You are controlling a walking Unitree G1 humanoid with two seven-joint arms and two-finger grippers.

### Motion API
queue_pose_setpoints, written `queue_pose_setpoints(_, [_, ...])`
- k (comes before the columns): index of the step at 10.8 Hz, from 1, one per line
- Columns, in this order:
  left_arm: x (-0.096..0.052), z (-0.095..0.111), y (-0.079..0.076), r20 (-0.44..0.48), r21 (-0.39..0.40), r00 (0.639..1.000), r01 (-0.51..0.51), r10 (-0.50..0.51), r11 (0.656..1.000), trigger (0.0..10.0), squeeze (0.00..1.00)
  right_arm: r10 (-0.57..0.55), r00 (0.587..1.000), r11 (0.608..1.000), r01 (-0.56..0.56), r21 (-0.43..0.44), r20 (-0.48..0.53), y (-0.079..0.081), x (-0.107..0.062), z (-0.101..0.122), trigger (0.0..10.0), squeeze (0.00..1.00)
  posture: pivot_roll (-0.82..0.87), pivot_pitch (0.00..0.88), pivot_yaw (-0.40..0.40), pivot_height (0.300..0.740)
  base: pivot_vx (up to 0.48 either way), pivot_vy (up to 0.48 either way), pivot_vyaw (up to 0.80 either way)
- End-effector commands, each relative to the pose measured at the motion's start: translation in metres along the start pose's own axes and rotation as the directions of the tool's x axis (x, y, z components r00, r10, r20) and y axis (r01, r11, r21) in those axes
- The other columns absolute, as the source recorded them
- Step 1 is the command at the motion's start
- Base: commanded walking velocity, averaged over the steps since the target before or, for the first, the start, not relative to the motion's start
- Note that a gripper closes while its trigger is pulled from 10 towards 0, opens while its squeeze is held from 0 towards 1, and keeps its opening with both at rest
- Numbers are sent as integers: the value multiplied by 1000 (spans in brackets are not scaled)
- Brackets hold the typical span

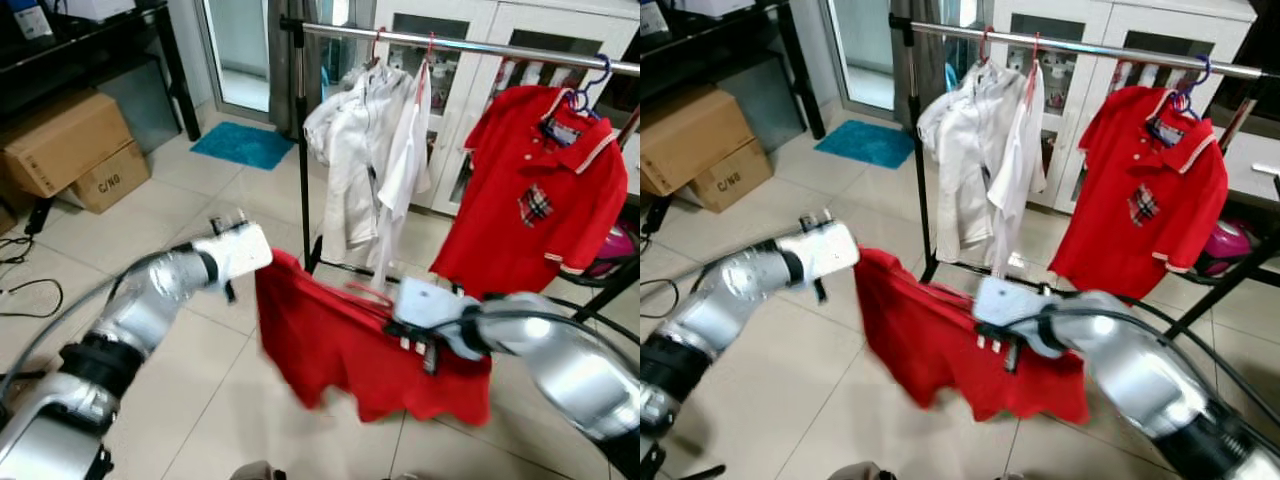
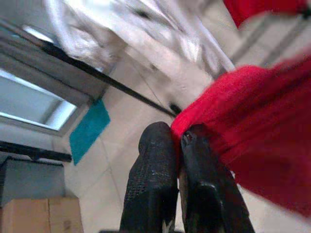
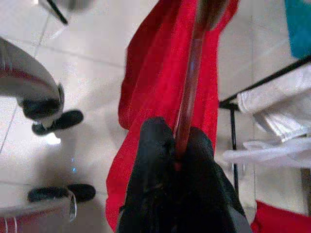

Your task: Hang hanger

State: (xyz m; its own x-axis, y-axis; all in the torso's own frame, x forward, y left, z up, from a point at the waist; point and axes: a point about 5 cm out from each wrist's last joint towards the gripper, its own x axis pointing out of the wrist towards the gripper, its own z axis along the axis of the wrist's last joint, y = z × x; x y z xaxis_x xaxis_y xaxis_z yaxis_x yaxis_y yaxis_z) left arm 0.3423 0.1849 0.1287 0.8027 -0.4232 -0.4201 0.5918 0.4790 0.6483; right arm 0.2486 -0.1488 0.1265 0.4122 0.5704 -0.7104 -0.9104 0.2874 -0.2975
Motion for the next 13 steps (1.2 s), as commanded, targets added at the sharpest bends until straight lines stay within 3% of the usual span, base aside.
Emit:
queue_pose_setpoints(1, [-39,-25,75,-106,-128,918,-394,382,910,0,0,70,973,986,-35,162,-222,10,-11,-56,0,0,-45,0,51,740,0,0,0])
queue_pose_setpoints(2, [-41,-26,79,-98,-184,908,-418,407,889,0,0,80,979,982,-46,181,-188,13,-12,-54,0,0,-45,0,53,740,0,0,0])
queue_pose_setpoints(4, [-48,-39,85,-120,-359,867,-491,483,793,0,0,64,997,961,-73,267,41,16,-16,-40,0,0,-48,0,61,740,0,0,0])
queue_pose_setpoints(5, [-50,-42,86,-127,-401,855,-508,503,763,0,0,57,994,957,-81,279,91,17,-17,-37,0,0,-48,0,61,740,0,0,0])
queue_pose_setpoints(6, [-53,-47,89,-124,-520,830,-521,544,677,0,0,57,981,948,-112,298,186,22,-19,-31,0,0,-48,0,61,740,0,0,0])
queue_pose_setpoints(7, [-53,-46,89,-104,-577,830,-499,548,646,0,0,59,977,945,-120,304,204,23,-19,-31,0,0,-49,0,63,740,0,0,0])
queue_pose_setpoints(9, [-48,-38,88,-6,-823,832,-319,554,470,0,0,43,974,944,-112,311,221,25,-17,-31,0,0,-48,0,62,740,0,0,0])
queue_pose_setpoints(10, [-47,-36,88,6,-878,823,-267,569,396,0,0,38,972,943,-111,314,230,25,-17,-31,0,0,-48,0,63,740,0,0,0])
queue_pose_setpoints(11, [-46,-36,90,36,-963,809,-129,586,237,0,0,39,970,943,-115,314,238,26,-17,-31,0,0,-48,0,64,740,0,0,0])
queue_pose_setpoints(12, [-44,-34,89,55,-975,816,-81,575,208,0,0,41,970,943,-117,312,240,26,-17,-30,0,0,-49,0,65,740,0,0,0])
queue_pose_setpoints(13, [-42,-32,86,75,-989,831,-8,552,147,0,0,43,969,944,-119,307,244,26,-17,-30,0,0,-49,0,66,740,0,0,0])
